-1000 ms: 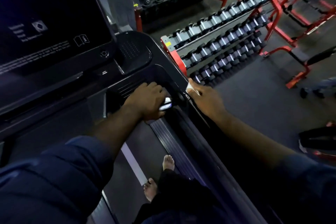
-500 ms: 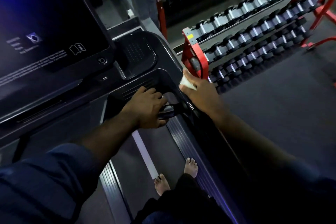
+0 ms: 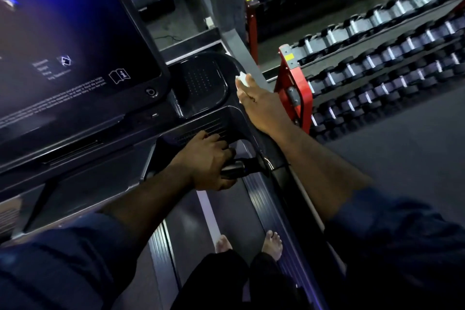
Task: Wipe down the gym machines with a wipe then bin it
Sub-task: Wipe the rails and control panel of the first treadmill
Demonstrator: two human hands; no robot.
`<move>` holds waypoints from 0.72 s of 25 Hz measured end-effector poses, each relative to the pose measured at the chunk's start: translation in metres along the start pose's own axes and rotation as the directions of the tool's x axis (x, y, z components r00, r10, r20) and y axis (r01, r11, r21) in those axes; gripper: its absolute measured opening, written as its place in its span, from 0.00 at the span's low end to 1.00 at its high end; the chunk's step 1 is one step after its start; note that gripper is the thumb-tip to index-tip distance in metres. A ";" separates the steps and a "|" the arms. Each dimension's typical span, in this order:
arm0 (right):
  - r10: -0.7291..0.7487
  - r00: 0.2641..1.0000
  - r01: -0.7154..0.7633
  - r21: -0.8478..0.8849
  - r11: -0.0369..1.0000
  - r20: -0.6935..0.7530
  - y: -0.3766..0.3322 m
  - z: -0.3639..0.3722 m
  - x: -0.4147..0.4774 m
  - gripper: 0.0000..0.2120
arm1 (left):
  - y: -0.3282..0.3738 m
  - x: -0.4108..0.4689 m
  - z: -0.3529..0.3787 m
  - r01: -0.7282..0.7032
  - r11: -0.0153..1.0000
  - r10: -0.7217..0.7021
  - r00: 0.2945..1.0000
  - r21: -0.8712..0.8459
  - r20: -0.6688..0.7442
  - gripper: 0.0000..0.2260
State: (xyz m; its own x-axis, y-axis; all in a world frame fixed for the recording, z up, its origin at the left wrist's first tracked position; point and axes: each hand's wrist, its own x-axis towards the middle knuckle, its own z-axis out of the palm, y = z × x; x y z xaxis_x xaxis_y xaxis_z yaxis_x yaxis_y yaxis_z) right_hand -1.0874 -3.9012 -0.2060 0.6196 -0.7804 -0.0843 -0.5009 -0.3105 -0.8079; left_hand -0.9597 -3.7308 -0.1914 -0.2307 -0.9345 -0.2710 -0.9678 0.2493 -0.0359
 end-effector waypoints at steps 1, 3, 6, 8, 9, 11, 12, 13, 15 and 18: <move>-0.014 1.000 0.014 0.002 1.000 -0.014 0.000 0.000 0.005 0.20 | -0.001 0.000 0.000 -0.004 1.000 0.004 1.000 -0.002 0.009 0.25; -0.057 0.998 0.056 -0.022 0.998 -0.033 0.005 -0.002 -0.017 0.20 | -0.002 0.001 0.000 -0.011 1.000 0.011 1.000 -0.019 0.006 0.25; -0.120 0.992 0.112 -0.135 0.985 -0.050 0.022 -0.006 -0.099 0.21 | -0.003 0.002 -0.002 -0.010 1.000 0.011 0.998 -0.018 0.058 0.25; -0.158 0.985 0.142 -0.212 0.967 -0.062 0.036 -0.008 -0.128 0.22 | -0.002 0.003 -0.004 -0.003 0.999 0.006 0.997 -0.039 0.083 0.23; -0.170 0.984 0.155 -0.225 0.962 -0.050 0.038 -0.007 -0.125 0.23 | -0.002 0.003 -0.004 0.012 0.998 -0.006 0.995 -0.066 0.097 0.22; -0.181 0.983 0.183 -0.236 0.954 0.028 0.026 -0.006 -0.095 0.23 | -0.002 0.002 -0.006 0.064 0.991 -0.049 0.990 -0.119 0.130 0.21; -0.199 0.976 0.216 -0.279 0.936 0.086 0.018 -0.002 -0.072 0.24 | -0.001 0.002 -0.005 0.085 0.988 -0.068 0.988 -0.128 0.135 0.21; -0.221 0.964 0.260 -0.344 0.902 0.148 0.008 0.002 -0.049 0.25 | -0.001 0.002 -0.004 0.097 0.988 -0.081 0.988 -0.123 0.135 0.20; -0.237 0.941 0.326 -0.460 0.826 0.241 -0.005 0.009 -0.013 0.26 | -0.002 0.001 -0.003 0.105 0.989 -0.091 0.987 -0.101 0.131 0.21; -0.292 0.904 0.421 -0.533 0.734 0.313 0.005 0.004 -0.020 0.27 | 0.000 -0.001 -0.003 0.111 0.990 -0.099 0.988 -0.092 0.121 0.23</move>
State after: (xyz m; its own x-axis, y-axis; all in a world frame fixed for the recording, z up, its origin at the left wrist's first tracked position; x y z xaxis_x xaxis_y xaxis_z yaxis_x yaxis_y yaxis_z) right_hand -1.1004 -3.8850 -0.2105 0.8953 -0.4450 -0.0230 -0.4285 -0.8458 -0.3178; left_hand -0.9595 -3.7302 -0.1885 -0.1195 -0.9171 -0.3803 -0.9925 0.1198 0.0229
